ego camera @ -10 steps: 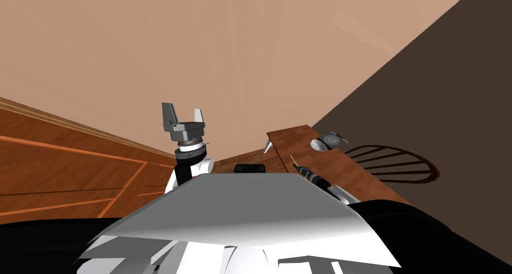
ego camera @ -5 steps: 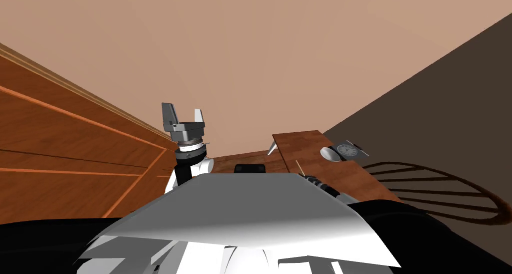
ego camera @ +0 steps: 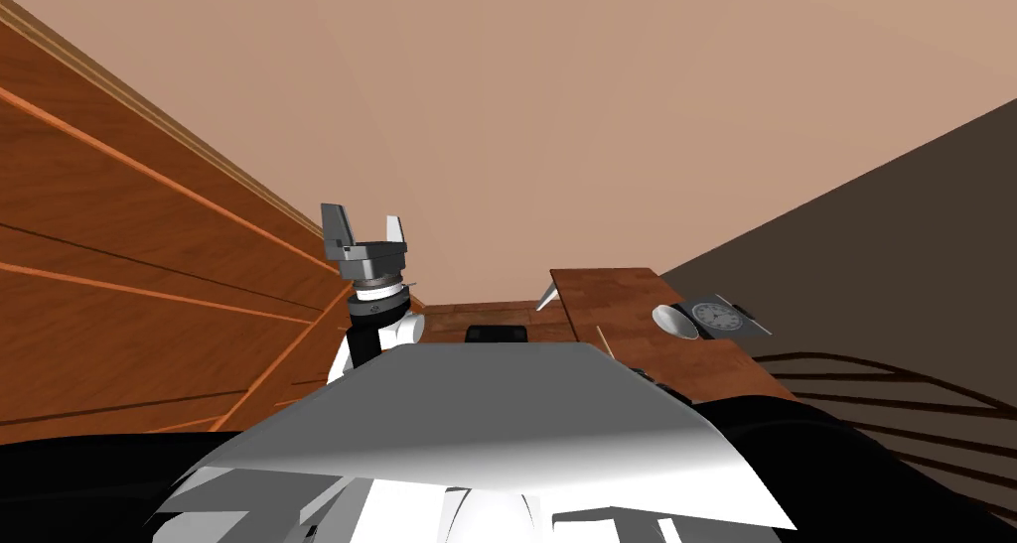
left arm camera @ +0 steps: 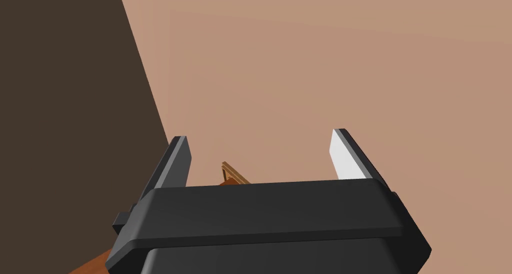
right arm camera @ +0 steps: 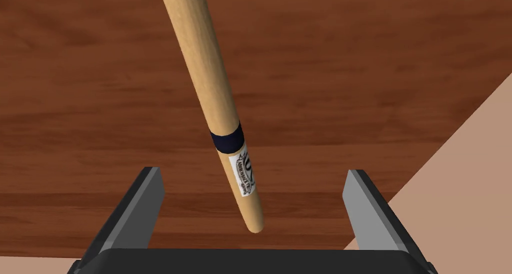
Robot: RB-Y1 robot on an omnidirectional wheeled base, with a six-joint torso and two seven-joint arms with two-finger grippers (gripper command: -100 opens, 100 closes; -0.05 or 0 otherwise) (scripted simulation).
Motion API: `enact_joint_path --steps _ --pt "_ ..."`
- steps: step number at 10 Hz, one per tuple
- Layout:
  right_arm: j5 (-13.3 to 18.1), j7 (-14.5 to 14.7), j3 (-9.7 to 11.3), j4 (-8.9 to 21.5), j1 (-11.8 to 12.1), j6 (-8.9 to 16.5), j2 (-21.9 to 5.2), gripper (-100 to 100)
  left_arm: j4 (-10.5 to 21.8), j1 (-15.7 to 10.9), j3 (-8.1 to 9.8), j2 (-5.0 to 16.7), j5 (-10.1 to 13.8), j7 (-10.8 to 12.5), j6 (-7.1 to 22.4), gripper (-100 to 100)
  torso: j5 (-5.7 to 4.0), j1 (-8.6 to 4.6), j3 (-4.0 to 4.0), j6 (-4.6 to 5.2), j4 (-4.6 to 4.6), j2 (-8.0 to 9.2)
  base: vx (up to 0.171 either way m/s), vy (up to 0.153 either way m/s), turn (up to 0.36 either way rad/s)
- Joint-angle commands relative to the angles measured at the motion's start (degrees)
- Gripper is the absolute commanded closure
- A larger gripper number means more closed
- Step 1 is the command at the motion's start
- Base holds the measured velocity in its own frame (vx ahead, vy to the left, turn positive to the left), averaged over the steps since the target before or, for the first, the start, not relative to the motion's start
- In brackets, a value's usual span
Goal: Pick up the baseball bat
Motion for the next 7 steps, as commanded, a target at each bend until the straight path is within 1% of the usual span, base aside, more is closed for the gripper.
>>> enact_joint_path --steps 1,2,3,4,5,6,7 --pt "0.90 -0.39 1.47 2.86 -0.16 -0.87 -0.94 -100 0.00 0.00 0.00 0.00 0.00 0.00 0.00 0 0.00 0.00 0.00 0.00 0.00 0.00 -0.019 0.025 0.201" --pt "0.90 -0.39 1.47 3.12 -0.16 -0.87 -0.94 -100 0.00 0.00 0.00 0.00 0.00 0.00 0.00 0 0.01 0.00 0.01 -0.01 0.00 0.01 -0.013 0.014 0.070" --pt "1.41 -0.47 2.22 4.49 -0.12 -1.14 -1.19 -100 0.00 0.01 0.00 0.00 0.00 0.00 0.00 0 -0.01 -0.02 0.00 0.02 0.00 0.00 -0.008 0.018 0.095" --pt "1.41 -0.47 2.22 4.49 -0.12 -1.14 -1.19 -100 0.00 0.00 0.00 0.00 0.00 0.00 0.00 0 -0.01 -0.02 -0.01 0.00 0.00 -0.01 -0.006 0.013 0.047" --pt "2.17 -0.59 3.37 6.49 -0.05 -1.57 -1.56 -100 0.00 0.01 0.00 0.00 0.00 0.00 0.00 0 -0.01 -0.04 -0.01 0.03 0.00 -0.02 -0.009 0.021 0.166" --pt "1.83 -0.38 2.74 5.96 -0.24 -1.54 -1.17 -100 0.00 0.00 0.00 0.00 0.00 0.00 0.00 0 -0.01 -0.01 -0.01 -0.01 0.00 -0.02 -0.004 0.008 0.040" --pt "1.90 -0.30 2.81 6.16 -0.24 -1.68 -1.16 0 0.00 0.01 0.01 0.00 0.00 0.00 0.00 0 -0.01 -0.05 -0.01 0.03 0.00 -0.03 0.000 0.000 0.000"
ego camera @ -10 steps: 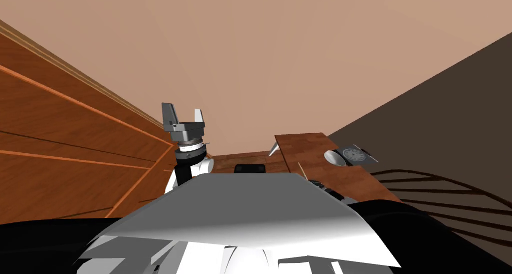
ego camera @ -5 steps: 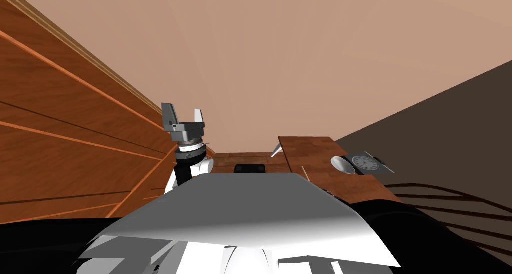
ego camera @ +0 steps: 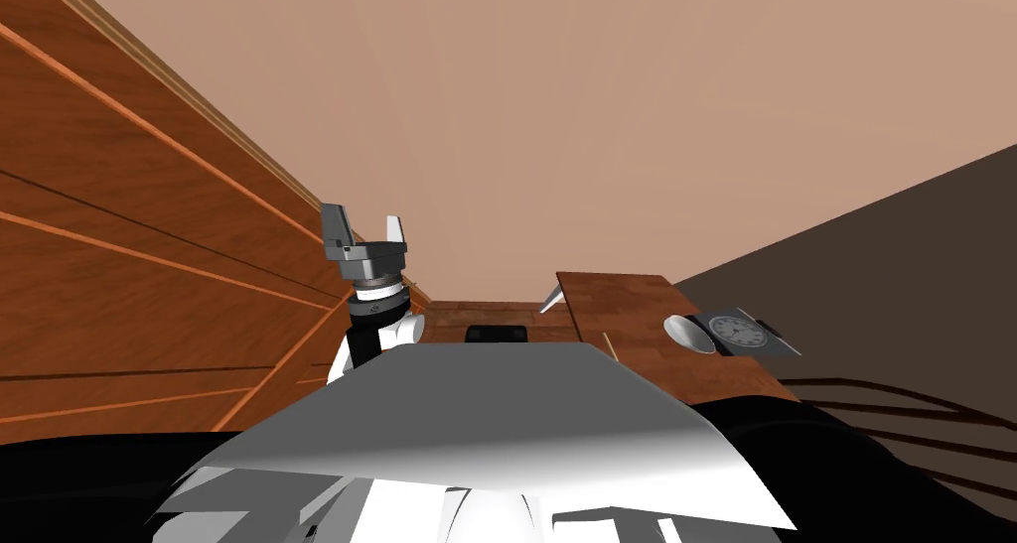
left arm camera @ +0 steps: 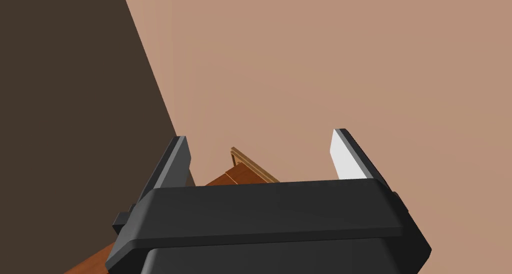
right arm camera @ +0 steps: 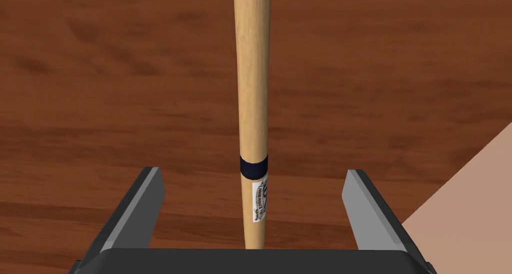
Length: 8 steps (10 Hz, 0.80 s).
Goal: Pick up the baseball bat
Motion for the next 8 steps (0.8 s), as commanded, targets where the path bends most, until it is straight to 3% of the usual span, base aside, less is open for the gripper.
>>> enact_joint_path --steps 1,2,3,8 --pt "2.32 -2.86 0.31 1.03 -1.60 0.10 0.30 -100 0.00 0.00 0.00 0.00 0.00 0.00 0.00 0 0.00 0.00 0.00 0.00 0.00 0.00 -0.057 0.004 0.126" --pt "2.32 -3.14 0.31 1.03 -1.60 0.10 0.30 -100 0.00 -0.01 0.00 0.00 0.00 0.00 0.00 0 0.00 -0.01 0.07 -0.04 0.03 0.13 -0.076 -0.005 0.083" --pt "4.63 -5.36 0.63 2.06 -3.20 0.20 0.59 -100 0.00 -0.01 0.00 0.00 0.00 0.00 0.00 0 -0.01 -0.04 0.13 0.00 0.05 0.22 -0.115 -0.004 0.113" --pt "9.26 -12.55 1.26 4.12 -6.40 0.40 1.18 -100 0.00 -0.01 0.00 0.00 0.00 0.00 0.00 0 -0.01 -0.02 0.16 -0.02 0.07 0.28 -0.085 0.004 0.091"
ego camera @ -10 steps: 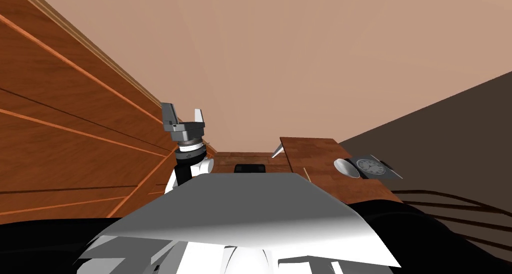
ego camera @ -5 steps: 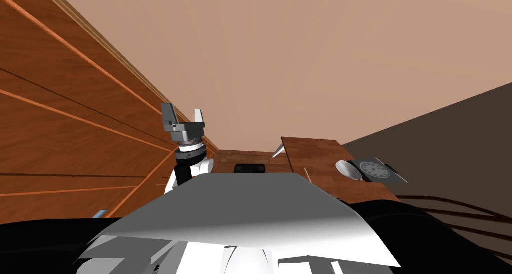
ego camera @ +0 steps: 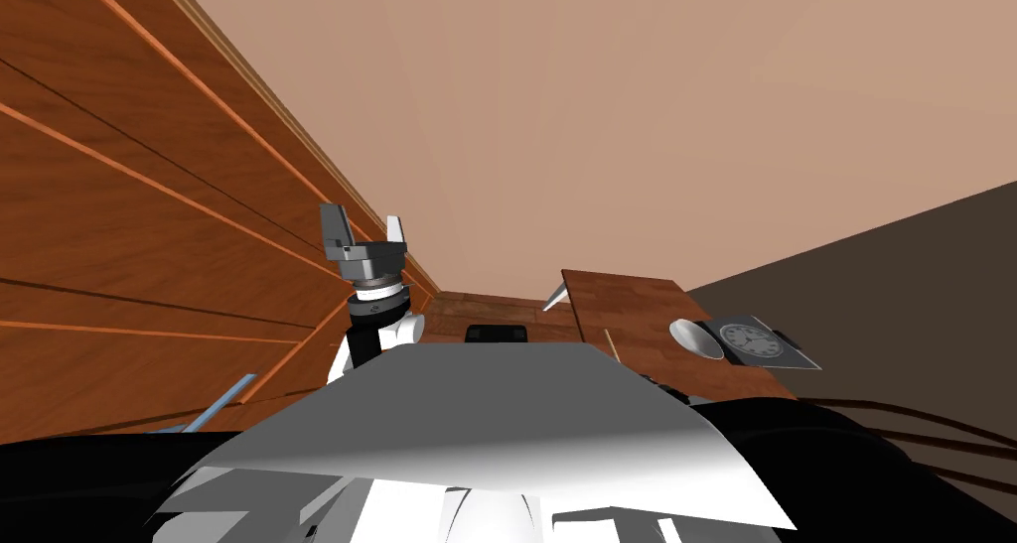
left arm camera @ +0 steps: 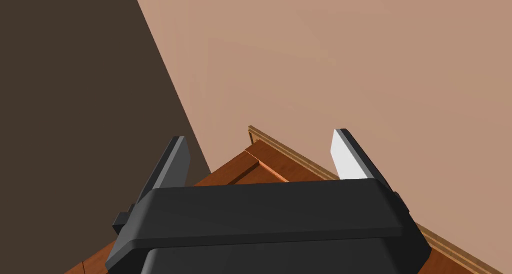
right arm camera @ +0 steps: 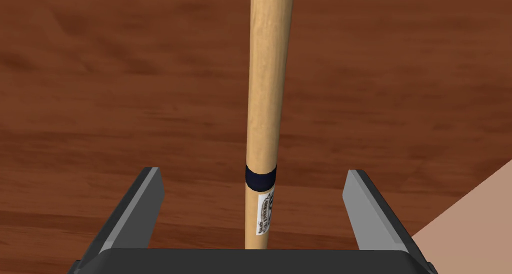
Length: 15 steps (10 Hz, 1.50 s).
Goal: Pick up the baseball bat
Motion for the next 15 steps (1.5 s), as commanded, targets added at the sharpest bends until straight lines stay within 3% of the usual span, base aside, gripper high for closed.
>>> enact_joint_path --steps 1,6,11,12,13,14,15 --pt "2.64 -2.86 0.34 1.17 -1.80 0.15 0.32 -100 0.00 0.00 0.00 0.00 0.00 0.00 0.00 0 0.00 0.00 0.00 0.00 0.00 0.00 -0.104 -0.008 0.118" --pt "7.28 -10.47 0.97 3.23 -5.00 0.35 0.91 -100 0.00 -0.01 0.00 0.00 0.00 0.00 0.00 0 -0.02 0.04 0.04 -0.03 0.02 0.06 -0.088 0.011 0.091" --pt "14.22 -18.62 1.91 6.32 -9.80 0.64 1.80 -100 0.00 0.00 0.00 0.00 0.00 0.00 0.00 0 -0.25 -0.25 -0.04 -0.13 0.05 -0.13 -0.090 0.010 0.100" --pt "14.22 -19.88 1.91 6.32 -9.80 0.64 1.80 -100 0.00 -0.01 0.00 0.00 0.00 0.00 0.00 0 -0.35 -0.29 -0.03 -0.24 0.07 -0.13 -0.081 0.012 0.064" --pt "13.94 -19.06 2.06 5.79 -9.38 0.88 1.58 -100 0.00 0.00 0.00 0.00 0.00 0.00 0.00 0 -0.39 -0.37 -0.06 -0.21 0.07 -0.19 -0.028 0.004 0.002" --pt "14.01 -19.51 2.10 5.72 -9.40 0.96 1.55 100 0.00 0.01 0.00 0.00 0.00 0.00 0.00 0 -0.40 -0.42 -0.14 -0.21 0.03 -0.34 -0.006 0.001 -0.002" --pt "14.00 -19.47 2.10 5.73 -9.39 0.96 1.56 100 0.00 0.01 0.00 0.00 0.00 0.00 0.00 0 -0.40 -0.44 -0.20 -0.21 0.01 -0.44 0.000 0.000 0.000"
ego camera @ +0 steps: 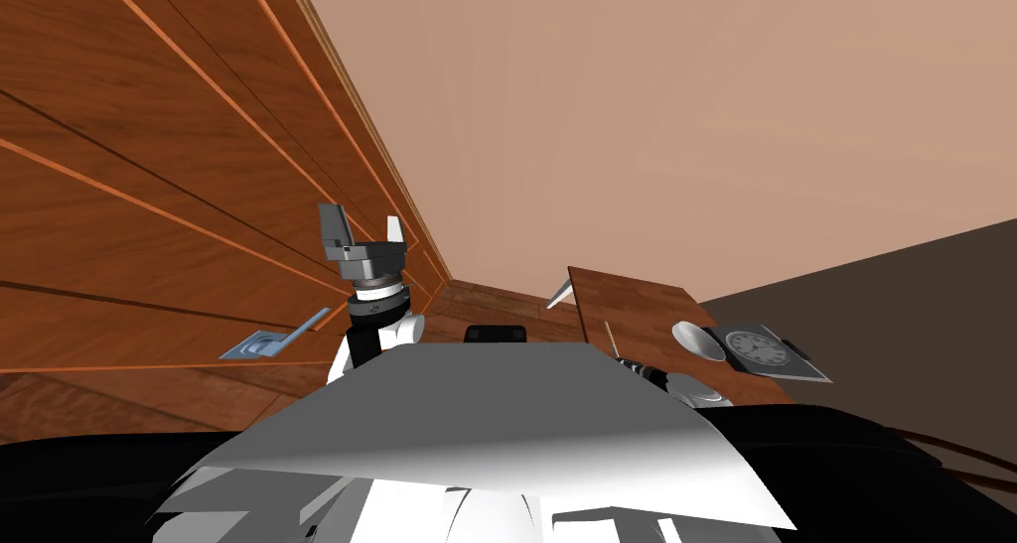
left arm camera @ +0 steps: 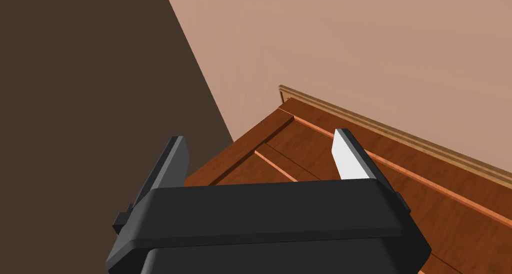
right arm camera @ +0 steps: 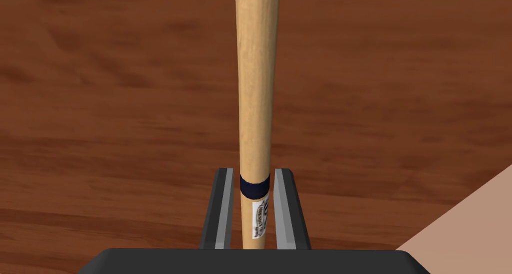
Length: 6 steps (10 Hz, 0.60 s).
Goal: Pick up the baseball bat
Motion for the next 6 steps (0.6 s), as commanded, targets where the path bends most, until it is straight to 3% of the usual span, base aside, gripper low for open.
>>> enact_joint_path --steps 1,3,4,5,6 --pt "0.00 0.00 0.00 0.00 0.00 0.00 0.00 100 0.00 0.00 0.00 0.00 0.00 0.00 0.00 0 0.00 0.00 0.00 0.00 0.00 0.00 0.000 0.000 0.000" --pt "0.00 0.01 0.00 -0.01 0.00 -0.01 0.01 100 0.00 0.00 0.00 0.00 0.00 0.00 0.00 0 0.01 0.00 -0.02 0.01 -0.01 -0.03 0.000 0.000 0.000" --pt "0.00 0.01 0.01 -0.01 0.00 -0.01 0.01 0 0.00 0.00 0.00 0.00 0.00 0.00 0.00 0 0.01 0.00 -0.02 0.01 -0.01 -0.03 0.000 0.000 0.000" --pt "-2.10 2.71 -0.49 -0.44 1.19 -0.41 -0.03 100 0.00 0.00 0.00 0.00 0.00 0.00 0.00 0 0.01 0.00 -0.02 0.00 -0.01 -0.03 0.081 -0.011 -0.152" --pt "-4.01 4.11 -0.81 -1.47 2.79 -0.51 -0.33 100 0.00 0.02 0.01 0.00 0.00 0.00 0.00 0 0.01 -0.02 -0.13 0.10 -0.06 -0.22 0.153 -0.015 -0.206"
